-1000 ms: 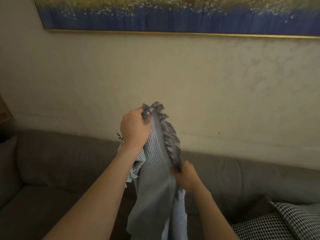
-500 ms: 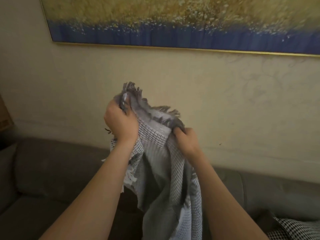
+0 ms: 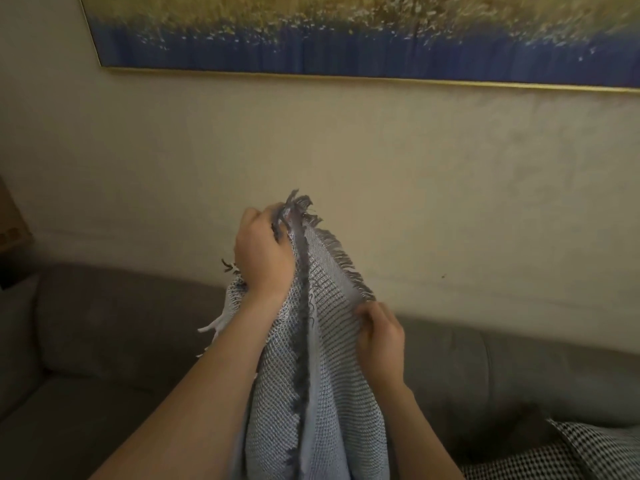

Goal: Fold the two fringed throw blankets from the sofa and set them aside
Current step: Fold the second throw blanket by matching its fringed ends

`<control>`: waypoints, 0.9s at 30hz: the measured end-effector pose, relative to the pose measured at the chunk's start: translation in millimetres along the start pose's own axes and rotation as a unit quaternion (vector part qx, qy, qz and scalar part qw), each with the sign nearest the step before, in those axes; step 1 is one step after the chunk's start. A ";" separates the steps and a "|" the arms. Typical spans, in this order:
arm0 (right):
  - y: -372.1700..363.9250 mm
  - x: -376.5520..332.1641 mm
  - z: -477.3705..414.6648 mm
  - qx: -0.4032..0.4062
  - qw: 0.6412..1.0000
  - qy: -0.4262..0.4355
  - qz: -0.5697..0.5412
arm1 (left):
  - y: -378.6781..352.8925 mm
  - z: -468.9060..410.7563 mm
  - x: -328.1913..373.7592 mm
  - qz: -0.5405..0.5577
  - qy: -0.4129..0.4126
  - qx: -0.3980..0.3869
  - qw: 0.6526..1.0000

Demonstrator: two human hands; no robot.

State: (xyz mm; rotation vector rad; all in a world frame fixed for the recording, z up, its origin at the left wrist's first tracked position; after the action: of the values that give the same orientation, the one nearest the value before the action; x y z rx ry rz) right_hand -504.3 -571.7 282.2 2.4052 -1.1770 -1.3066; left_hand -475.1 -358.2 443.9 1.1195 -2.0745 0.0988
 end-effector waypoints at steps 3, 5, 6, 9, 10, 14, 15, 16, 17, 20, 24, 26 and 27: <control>-12.6 4.2 5.0 -0.086 0.996 -0.015 -0.015 | -5.1 6.0 -1.9 0.008 -0.003 -0.020 1.000; -20.1 -1.9 10.9 -0.145 0.989 -0.010 -0.027 | -6.5 9.5 -2.9 0.010 -0.004 -0.025 1.000; -23.3 -7.4 14.5 -0.163 0.986 -0.003 -0.032 | -6.7 11.1 -2.9 0.012 -0.006 -0.026 1.000; -29.3 -22.8 23.8 -0.159 0.987 -0.004 -0.026 | -7.6 15.2 -1.0 0.020 -0.018 -0.027 0.999; -31.4 -25.9 26.6 -0.148 0.989 -0.016 -0.014 | -7.5 16.6 -0.3 0.023 -0.020 -0.029 0.999; -41.9 -22.7 34.1 -0.113 0.986 -0.043 0.117 | -6.5 19.9 2.4 0.031 -0.023 -0.032 0.999; -44.5 -20.0 36.4 -0.120 0.981 -0.037 0.149 | -6.1 20.6 2.9 0.032 -0.023 -0.034 0.999; -46.6 -16.6 38.2 -0.127 0.977 -0.031 0.169 | -5.7 20.6 3.2 0.033 -0.022 -0.034 0.999; -47.3 -13.7 40.9 -0.134 0.976 -0.030 0.172 | -5.0 21.1 3.0 0.031 -0.020 -0.033 0.999; -43.0 -6.9 47.3 -0.141 0.982 -0.049 0.118 | -4.0 22.0 -0.5 0.015 -0.012 -0.028 0.999; -35.8 11.0 47.1 -0.138 0.988 -0.073 -0.008 | -3.5 21.7 -12.2 -0.021 0.030 -0.019 0.999; -30.1 18.5 46.0 -0.148 0.984 -0.083 -0.051 | -4.1 23.6 -19.6 -0.035 0.054 -0.021 0.998; -27.0 20.1 45.5 -0.152 0.983 -0.080 -0.062 | -4.7 25.5 -23.5 -0.045 0.062 -0.024 0.997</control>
State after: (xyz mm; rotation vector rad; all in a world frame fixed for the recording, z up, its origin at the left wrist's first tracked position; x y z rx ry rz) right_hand -517.7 -557.8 229.0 2.2157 -0.7985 -1.6113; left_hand -478.9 -355.2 409.2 1.1463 -1.9050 0.0730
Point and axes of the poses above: each hand's wrist, its own z-axis away from the middle knuckle, its own y-axis out of the back of the hand, x = y × z, the point moved 4 cm from there along -z, towards the middle knuckle, and after that the axes turned 2 degrees about z, right-handed, at the moved point
